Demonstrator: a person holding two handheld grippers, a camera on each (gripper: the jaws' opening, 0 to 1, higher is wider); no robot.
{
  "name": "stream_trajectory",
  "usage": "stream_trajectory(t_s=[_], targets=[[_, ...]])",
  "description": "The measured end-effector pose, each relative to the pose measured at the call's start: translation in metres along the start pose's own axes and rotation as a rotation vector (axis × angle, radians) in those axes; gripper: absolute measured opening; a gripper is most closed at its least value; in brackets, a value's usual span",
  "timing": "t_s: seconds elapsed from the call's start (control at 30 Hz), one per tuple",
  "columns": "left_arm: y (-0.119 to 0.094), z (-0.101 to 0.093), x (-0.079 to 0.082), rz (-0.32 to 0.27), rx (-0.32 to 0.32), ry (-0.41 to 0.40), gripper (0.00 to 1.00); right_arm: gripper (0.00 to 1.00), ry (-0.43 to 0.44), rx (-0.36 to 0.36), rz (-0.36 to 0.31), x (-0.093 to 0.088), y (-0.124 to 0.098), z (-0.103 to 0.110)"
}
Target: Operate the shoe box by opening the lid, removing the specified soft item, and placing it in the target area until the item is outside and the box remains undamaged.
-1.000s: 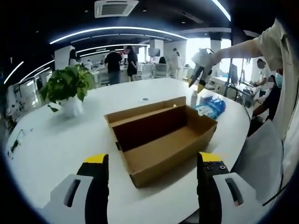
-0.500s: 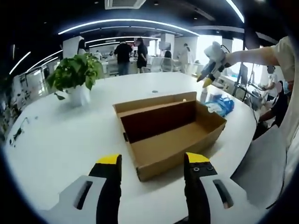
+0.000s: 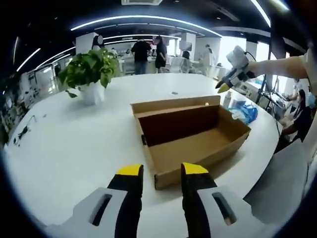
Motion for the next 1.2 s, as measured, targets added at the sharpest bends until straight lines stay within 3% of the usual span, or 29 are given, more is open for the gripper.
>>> stream_trajectory(t_s=[0.43, 0.67, 1.07, 1.2], targets=[[0.018, 0.009, -0.009, 0.054, 0.035, -0.06, 0.15, 0.28, 0.157, -0.014, 0.006, -0.001, 0.028, 0.003], [0.024, 0.016, -0.011, 0.063, 0.063, -0.125, 0.07, 0.27, 0.304, -0.028, 0.006, 0.004, 0.04, 0.004], [0.03, 0.016, -0.015, 0.07, 0.074, -0.187, 0.02, 0.25, 0.387, -0.072, 0.044, -0.004, 0.051, 0.004], [0.029, 0.016, -0.016, 0.061, 0.074, -0.202, 0.02, 0.15, 0.399, -0.074, 0.057, -0.006, 0.054, 0.006]])
Point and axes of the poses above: the point that each gripper's makers call its tool centre point, and the gripper's own axes: y roughly forward along the fingers, z roughly to its left, x roughly out of its top, the point moved 3 cm from there along -y, roughly backward along the fingers, and after that the axes turned 5 degrees about -x, right-handed, at the moved point
